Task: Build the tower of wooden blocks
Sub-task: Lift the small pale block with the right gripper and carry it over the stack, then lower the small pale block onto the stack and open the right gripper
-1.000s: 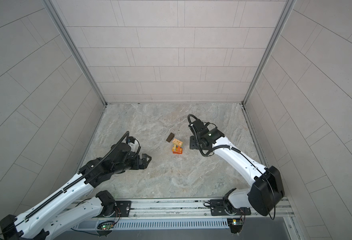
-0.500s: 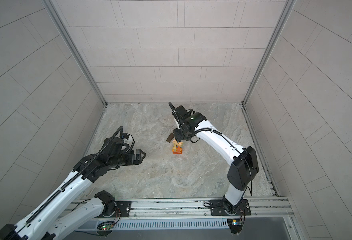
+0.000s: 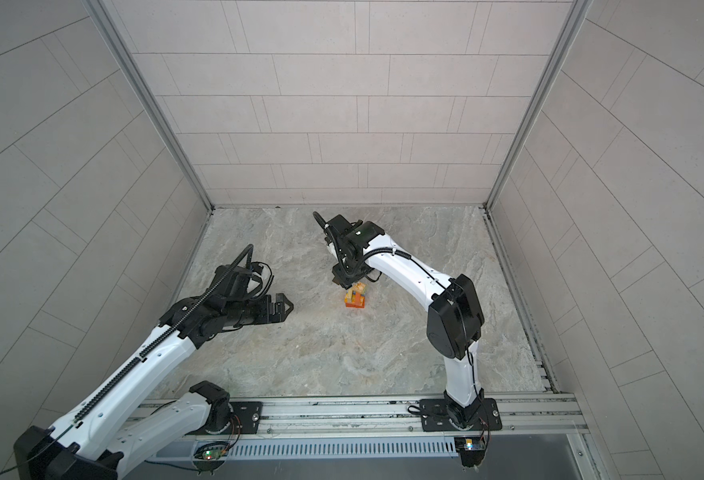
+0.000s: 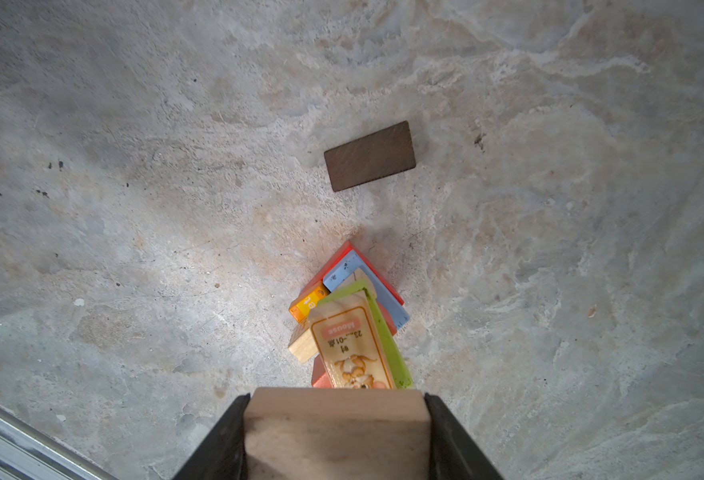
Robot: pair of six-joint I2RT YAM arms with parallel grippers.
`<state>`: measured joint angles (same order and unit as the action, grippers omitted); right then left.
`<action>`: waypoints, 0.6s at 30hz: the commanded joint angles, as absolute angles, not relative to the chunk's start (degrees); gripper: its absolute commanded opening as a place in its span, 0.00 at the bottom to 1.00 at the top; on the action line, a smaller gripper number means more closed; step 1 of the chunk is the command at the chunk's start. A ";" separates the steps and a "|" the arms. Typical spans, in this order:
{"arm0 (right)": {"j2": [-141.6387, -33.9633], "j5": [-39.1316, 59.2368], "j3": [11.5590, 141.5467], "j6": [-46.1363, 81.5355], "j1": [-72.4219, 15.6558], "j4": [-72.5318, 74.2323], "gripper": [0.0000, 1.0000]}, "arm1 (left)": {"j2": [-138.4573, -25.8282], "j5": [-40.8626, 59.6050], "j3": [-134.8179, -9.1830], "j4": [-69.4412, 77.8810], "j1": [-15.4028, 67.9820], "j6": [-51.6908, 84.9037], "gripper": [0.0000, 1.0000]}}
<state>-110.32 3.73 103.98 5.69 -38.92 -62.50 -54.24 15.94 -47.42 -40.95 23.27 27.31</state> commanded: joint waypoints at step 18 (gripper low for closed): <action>-114.45 0.97 106.44 1.47 -38.34 -66.80 0.50 | -54.47 18.15 -46.71 -38.23 21.71 25.84 1.00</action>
<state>-113.80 1.83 106.41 2.57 -38.54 -65.63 -55.29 18.04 -47.31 -38.85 22.00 26.92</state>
